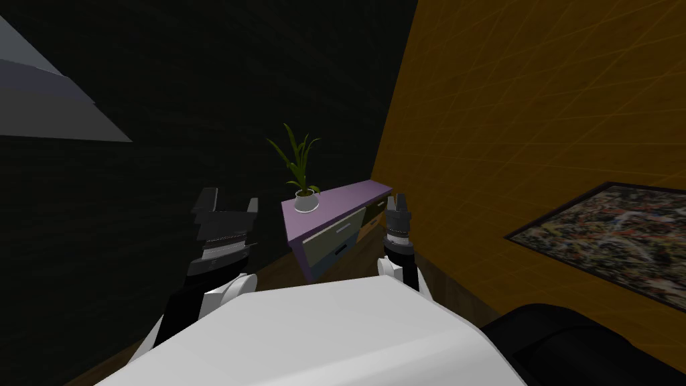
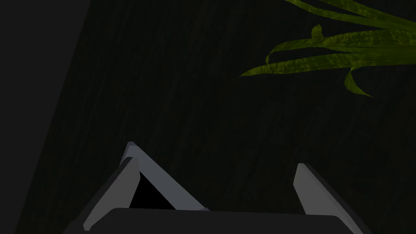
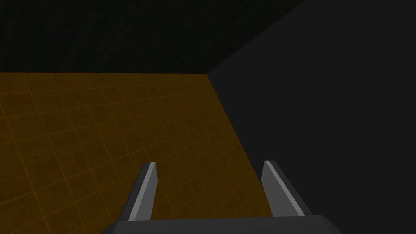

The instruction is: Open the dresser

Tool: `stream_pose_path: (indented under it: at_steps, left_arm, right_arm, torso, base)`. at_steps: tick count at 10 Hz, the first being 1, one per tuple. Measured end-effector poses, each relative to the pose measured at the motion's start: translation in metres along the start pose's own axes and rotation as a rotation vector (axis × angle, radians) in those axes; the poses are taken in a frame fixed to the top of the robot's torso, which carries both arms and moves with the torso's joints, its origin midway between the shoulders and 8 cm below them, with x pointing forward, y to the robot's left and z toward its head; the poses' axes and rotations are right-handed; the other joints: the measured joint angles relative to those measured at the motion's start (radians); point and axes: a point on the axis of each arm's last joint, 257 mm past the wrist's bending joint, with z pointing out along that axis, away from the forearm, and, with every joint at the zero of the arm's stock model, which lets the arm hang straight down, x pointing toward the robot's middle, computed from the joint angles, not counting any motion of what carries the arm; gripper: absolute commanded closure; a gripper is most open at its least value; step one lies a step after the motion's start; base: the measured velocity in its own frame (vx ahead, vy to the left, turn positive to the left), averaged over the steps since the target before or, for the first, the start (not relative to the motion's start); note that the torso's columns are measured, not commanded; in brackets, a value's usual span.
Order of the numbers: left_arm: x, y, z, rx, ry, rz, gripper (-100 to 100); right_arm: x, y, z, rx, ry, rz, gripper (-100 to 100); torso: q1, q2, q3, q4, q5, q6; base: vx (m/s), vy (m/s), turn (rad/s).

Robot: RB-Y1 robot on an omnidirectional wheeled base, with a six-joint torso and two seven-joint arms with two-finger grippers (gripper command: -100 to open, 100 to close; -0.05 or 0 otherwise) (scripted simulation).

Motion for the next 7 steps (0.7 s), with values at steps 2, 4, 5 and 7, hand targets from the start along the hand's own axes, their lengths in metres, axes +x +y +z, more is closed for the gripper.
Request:
stream_pose_path:
  at_steps: [2,4,5,7]
  left_arm:
    - [0.0,0.0,0.0,0.0,0.0,0.0,0]
    - [0.0,-0.0001,0.0,0.0,0.0,0.0,0]
    - [0.0,-0.0001,0.0,0.0,0.0,0.0,0]
    - [0.0,-0.0001,0.0,0.0,0.0,0.0,0]
  right_arm:
    - [0.0,0.0,0.0,0.0,0.0,0.0,0]
    - [0.0,0.0001,0.0,0.0,0.0,0.0,0]
    - [0.0,0.0001,0.0,0.0,0.0,0.0,0]
    - [0.0,0.0001,0.0001,0.0,0.0,0.0,0]
  torso:
    - [0.0,0.104,-0.209,0.105,0.0,0.0]
    - [0.0,0.248,-0.497,0.248,0.0,0.0]
    - [0.0,0.322,-0.644,0.322,0.0,0.0]
    - [0.0,0.47,-0.939,0.47,0.0,0.0]
  base:
    - [0.0,0.0,0.0]
    - [0.0,0.0,0.0]
    - [0.0,0.0,0.0]
    - [0.0,0.0,0.0]
